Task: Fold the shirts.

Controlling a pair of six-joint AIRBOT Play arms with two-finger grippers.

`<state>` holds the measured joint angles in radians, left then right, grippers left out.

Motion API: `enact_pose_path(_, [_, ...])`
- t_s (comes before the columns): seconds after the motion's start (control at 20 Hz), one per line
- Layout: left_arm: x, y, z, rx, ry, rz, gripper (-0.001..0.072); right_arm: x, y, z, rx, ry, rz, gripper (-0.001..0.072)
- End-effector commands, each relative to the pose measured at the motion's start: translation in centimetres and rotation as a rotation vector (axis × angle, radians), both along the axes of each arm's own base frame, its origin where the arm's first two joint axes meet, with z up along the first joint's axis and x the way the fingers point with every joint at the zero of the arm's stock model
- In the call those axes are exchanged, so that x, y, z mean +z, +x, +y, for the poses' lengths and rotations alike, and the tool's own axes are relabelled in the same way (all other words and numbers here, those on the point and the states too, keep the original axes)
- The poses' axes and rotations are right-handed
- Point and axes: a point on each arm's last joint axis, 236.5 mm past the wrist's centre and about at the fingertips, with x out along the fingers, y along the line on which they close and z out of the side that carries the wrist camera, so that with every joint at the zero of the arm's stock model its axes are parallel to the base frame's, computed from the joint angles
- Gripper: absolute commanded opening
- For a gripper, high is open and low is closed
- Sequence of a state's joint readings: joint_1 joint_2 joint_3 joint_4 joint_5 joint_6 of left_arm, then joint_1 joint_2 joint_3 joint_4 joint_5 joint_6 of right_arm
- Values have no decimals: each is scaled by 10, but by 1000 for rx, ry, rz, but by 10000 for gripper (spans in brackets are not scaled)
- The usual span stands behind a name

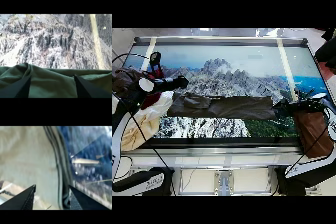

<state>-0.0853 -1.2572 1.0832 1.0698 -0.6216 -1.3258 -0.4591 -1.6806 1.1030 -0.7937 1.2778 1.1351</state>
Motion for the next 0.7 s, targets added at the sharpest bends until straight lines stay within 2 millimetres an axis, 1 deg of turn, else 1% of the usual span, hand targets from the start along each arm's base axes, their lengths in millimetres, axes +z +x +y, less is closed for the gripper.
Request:
enact_pose_path(0.0, [1,-5,-20,-92,52,-29,608,-13,17,3,-25,-29,-45,494])
enact_pose_path(0.1, [1,-6,-25,-104,54,-30,608,-11,20,1,-25,-39,-56,494])
enact_pose_path(0.25, [1,-6,-25,-104,53,-30,608,6,28,-6,3,-45,-85,493])
enact_pose_path(0.35, [1,-6,-25,-104,54,-30,608,11,31,-14,25,-76,-91,492])
enact_pose_path(0.5, [1,-6,-25,-104,54,-30,608,4,25,-22,30,-118,-54,492])
enact_pose_path(0.65, [0,-6,-25,-104,53,-29,608,1,24,-25,24,-133,-44,492])
